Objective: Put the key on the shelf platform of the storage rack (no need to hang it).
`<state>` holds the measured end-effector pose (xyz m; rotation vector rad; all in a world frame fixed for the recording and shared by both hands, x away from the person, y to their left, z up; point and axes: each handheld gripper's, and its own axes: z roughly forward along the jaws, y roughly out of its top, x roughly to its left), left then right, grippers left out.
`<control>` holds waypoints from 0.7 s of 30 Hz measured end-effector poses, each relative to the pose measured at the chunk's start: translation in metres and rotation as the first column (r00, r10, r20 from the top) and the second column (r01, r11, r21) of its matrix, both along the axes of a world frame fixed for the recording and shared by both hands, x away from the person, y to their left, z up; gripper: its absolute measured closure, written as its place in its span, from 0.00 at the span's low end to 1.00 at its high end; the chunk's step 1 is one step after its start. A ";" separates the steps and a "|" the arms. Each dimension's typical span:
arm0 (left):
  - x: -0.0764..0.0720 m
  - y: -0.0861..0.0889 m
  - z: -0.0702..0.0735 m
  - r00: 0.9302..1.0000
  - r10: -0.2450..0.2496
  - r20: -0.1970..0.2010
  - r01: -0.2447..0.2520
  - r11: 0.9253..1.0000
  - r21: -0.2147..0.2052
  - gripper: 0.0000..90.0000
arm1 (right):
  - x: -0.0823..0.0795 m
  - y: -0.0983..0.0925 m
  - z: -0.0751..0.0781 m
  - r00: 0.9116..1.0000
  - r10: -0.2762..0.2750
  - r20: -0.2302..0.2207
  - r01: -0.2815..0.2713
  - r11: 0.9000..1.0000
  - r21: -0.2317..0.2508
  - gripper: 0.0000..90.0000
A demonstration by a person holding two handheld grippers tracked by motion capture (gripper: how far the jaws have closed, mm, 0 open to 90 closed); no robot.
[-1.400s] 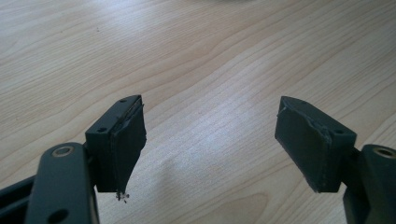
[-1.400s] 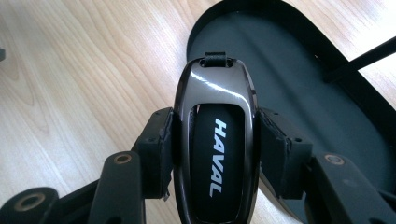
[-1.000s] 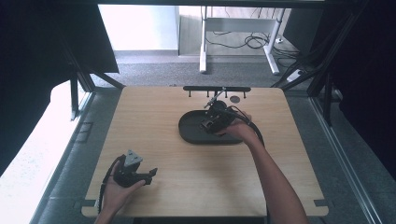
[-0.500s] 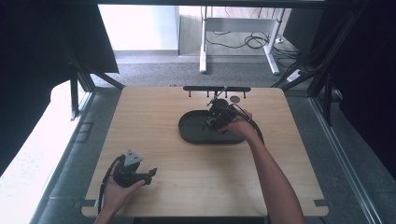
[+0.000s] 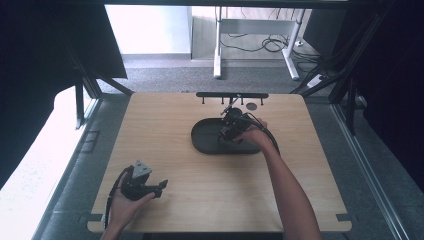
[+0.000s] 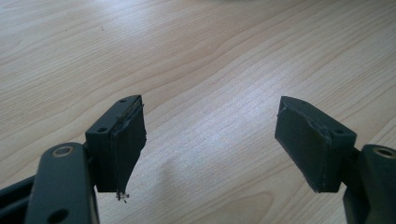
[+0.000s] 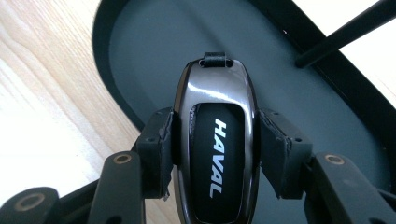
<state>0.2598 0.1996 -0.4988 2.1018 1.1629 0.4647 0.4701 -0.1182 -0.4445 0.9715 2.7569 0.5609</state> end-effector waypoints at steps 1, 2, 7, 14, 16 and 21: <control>0.000 0.000 0.000 1.000 0.000 0.000 0.000 1.000 0.000 0.28 | 0.001 0.000 -0.001 1.000 0.003 0.002 -0.003 1.000 -0.003 0.54; 0.000 0.000 0.000 1.000 0.000 0.000 0.000 1.000 0.001 0.28 | 0.002 0.000 -0.003 1.000 0.003 0.000 -0.003 1.000 -0.005 0.54; 0.000 -0.001 0.000 1.000 -0.002 -0.001 0.002 1.000 0.002 0.27 | 0.005 0.000 -0.009 1.000 -0.008 0.000 0.008 1.000 -0.009 0.54; 0.000 -0.002 -0.001 1.000 -0.010 -0.004 0.010 1.000 0.005 0.27 | 0.006 0.001 -0.015 1.000 -0.013 0.005 0.013 1.000 -0.018 0.54; 0.000 -0.002 -0.001 1.000 -0.011 -0.004 0.011 1.000 0.005 0.27 | 0.007 0.001 -0.018 1.000 -0.012 0.004 0.012 1.000 -0.012 0.54; 0.000 -0.002 -0.001 1.000 -0.011 -0.004 0.011 1.000 0.005 0.27 | 0.008 -0.001 -0.028 1.000 -0.024 -0.005 0.024 1.000 -0.017 0.54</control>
